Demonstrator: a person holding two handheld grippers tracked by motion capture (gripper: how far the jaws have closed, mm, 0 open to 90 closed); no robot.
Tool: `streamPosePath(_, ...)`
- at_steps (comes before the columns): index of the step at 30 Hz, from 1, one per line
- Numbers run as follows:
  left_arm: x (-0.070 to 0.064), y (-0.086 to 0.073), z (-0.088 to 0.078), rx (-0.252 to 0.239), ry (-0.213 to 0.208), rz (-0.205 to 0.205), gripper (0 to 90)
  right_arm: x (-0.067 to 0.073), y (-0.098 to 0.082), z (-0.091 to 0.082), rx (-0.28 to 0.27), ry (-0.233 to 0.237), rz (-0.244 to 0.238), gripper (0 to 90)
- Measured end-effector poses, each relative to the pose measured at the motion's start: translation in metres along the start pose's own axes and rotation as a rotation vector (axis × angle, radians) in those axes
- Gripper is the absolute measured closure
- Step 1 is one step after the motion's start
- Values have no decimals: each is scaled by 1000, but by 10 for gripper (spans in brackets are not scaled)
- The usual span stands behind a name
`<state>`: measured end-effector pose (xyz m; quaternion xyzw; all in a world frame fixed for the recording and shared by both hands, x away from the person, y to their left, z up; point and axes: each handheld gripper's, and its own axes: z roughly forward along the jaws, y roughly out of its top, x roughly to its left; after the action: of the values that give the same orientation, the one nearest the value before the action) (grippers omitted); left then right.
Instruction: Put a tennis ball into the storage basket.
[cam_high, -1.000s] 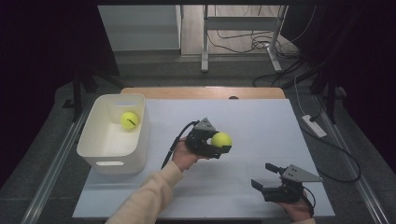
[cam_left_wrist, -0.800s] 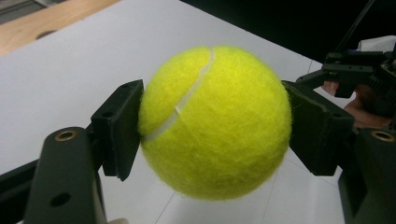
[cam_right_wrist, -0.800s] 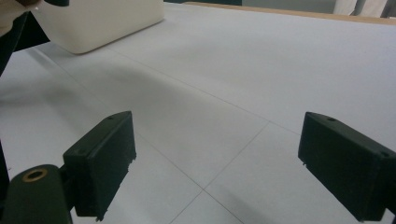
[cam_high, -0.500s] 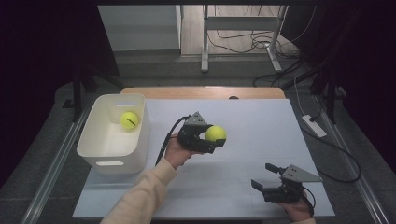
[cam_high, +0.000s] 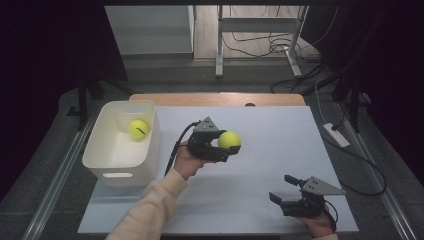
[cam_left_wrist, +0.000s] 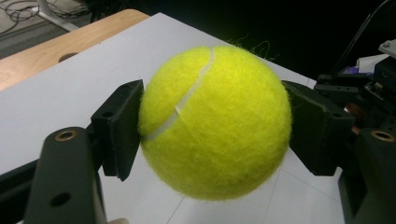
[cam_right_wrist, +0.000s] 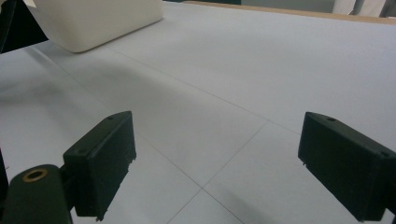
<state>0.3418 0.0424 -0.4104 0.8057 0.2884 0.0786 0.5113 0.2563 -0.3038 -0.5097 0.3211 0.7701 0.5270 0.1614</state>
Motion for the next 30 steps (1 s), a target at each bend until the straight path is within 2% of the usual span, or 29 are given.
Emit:
streamPosePath(10,2,7,-11,-19,23,9,273,0,0,0,-2,-2,2,110)
streamPosePath(24,12,11,-33,-50,83,1,273,-1,0,0,-2,-4,1,110)
streamPosePath(30,14,13,-39,-59,95,-1,273,-1,-1,0,0,-4,2,110)
